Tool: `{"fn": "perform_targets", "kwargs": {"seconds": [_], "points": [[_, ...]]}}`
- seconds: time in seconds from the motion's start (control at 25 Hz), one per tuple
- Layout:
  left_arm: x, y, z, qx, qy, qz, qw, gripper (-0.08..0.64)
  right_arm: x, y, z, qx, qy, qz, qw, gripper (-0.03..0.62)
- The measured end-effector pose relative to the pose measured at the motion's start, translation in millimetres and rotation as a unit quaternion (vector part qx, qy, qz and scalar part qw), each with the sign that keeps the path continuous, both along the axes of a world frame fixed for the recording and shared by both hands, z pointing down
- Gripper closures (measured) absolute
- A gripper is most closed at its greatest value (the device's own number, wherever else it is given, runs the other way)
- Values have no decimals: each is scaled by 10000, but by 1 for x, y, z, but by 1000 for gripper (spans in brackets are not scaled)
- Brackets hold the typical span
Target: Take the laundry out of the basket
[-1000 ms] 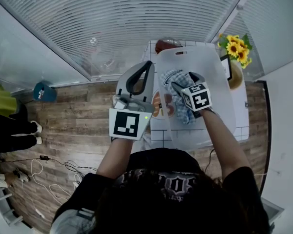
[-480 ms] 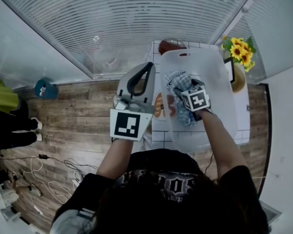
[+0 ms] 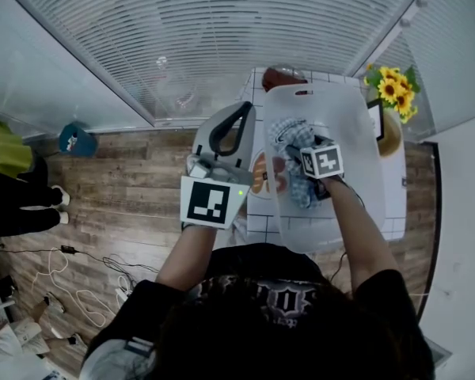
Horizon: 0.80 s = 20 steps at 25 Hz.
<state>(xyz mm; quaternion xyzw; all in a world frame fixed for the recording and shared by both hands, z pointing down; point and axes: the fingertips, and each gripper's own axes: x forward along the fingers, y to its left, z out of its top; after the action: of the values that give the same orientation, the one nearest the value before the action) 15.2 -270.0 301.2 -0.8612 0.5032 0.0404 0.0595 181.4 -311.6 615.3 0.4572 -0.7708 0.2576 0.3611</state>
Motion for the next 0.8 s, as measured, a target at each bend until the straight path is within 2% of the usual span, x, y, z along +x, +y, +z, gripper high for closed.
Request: {"fn": "perform_targets", "kwargs": {"seconds": [0.32,0.6,0.8], "points": [[1,2,1,-10,-18,-91,10000,559,1,0,1,-140,69,-60,9999,275],[0,6,0,-11,8,-109,9999,558,1,3,-7,-8,212,-188,9996,335],[-2,12,-3,13,9,-95,10000,560,-3,1,-22,109,223,-226,9994,422]]}}
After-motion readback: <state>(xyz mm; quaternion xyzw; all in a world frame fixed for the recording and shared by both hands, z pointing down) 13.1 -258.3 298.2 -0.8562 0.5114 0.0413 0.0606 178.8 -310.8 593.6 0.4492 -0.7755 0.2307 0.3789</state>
